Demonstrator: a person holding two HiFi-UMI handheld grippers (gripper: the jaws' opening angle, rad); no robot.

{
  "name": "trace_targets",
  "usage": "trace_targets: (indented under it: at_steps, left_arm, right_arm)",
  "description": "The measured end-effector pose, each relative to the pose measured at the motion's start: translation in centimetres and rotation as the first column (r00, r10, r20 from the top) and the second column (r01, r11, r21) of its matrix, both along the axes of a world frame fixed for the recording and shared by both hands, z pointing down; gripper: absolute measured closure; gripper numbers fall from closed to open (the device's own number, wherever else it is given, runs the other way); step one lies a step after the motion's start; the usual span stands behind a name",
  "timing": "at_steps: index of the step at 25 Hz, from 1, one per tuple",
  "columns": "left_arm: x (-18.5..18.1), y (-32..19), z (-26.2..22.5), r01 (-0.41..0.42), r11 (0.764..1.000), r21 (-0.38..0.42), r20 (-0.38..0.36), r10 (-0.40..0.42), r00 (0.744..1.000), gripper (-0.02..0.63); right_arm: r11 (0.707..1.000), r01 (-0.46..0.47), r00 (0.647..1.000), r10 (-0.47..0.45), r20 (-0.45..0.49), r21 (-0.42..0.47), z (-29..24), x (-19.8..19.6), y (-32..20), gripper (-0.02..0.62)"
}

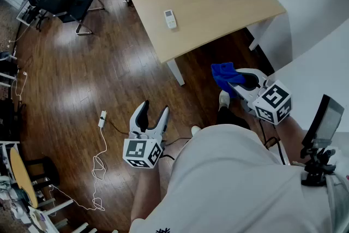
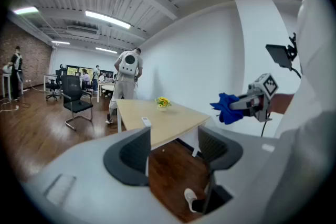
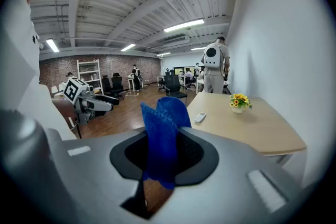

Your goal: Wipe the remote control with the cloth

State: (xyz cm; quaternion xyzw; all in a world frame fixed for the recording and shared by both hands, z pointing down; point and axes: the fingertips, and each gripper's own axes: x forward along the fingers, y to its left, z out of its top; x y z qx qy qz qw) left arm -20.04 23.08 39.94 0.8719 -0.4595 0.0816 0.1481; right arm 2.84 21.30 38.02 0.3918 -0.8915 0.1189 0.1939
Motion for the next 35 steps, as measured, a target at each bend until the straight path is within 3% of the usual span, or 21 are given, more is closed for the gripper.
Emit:
trace_targets:
  at_steps: [11,24,35]
  left_arm:
    - [-0.8,-1.6,-0.2,0.003,1.000,-0.018,-0.009,-0.003,1.000,0.305]
    - [6.2,-20.2,4.5,0.100,0.989,-0.110,0.043,-0.096,0.994,0.305]
    - [12.7,-34.9,8.7,0.203,0.950,-0.235,0.181,-0.163,0.970,0.290]
  right_arm:
    - [1.000,0.018,1.000,-0.018,-0.004,-0.017,-0.6,-1.8,-1.9,0.511]
    - [0.988,0.142,0.989,-0.139,0.059,-0.054,3.3,2.6,-22.3,0.511]
    - [0.963,0.236,0.971,-0.229,0.067,-0.127,4.3,9.4,-35.8,0.511]
